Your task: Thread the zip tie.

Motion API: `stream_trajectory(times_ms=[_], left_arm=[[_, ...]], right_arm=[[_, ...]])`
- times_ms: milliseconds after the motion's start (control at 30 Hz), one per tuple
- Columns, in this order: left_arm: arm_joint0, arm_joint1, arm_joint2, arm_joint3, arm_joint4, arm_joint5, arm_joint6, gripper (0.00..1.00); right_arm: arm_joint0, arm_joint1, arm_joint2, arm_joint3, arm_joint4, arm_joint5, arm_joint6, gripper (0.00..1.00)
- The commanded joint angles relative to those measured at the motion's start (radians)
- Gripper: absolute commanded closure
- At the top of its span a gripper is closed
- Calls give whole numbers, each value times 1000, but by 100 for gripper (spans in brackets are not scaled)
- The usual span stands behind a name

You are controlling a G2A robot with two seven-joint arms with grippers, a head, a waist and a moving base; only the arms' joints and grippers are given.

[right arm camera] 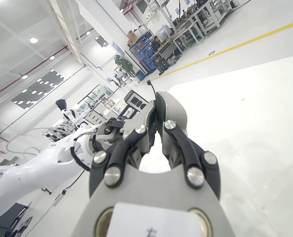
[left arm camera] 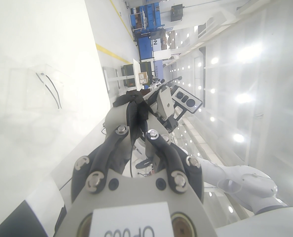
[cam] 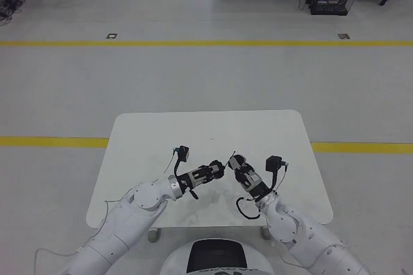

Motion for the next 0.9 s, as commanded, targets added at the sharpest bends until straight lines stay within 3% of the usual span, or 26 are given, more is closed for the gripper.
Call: stream_trajectory(times_ms=[0, 500, 567, 867], left_arm=[[0, 0, 0, 0, 0, 0, 0, 100], [0, 0, 0, 0, 0, 0, 0, 100], [0, 0, 0, 0, 0, 0, 0, 100], [0, 0, 0, 0, 0, 0, 0, 100]], right_arm=[[0, -1, 1, 2, -1, 0, 4, 100], [-6, -11, 11, 8, -6, 0, 24, 100], [-9, -12, 11, 1, 13, 0, 32, 0], [-50, 17, 38, -56, 89, 0, 83, 0]])
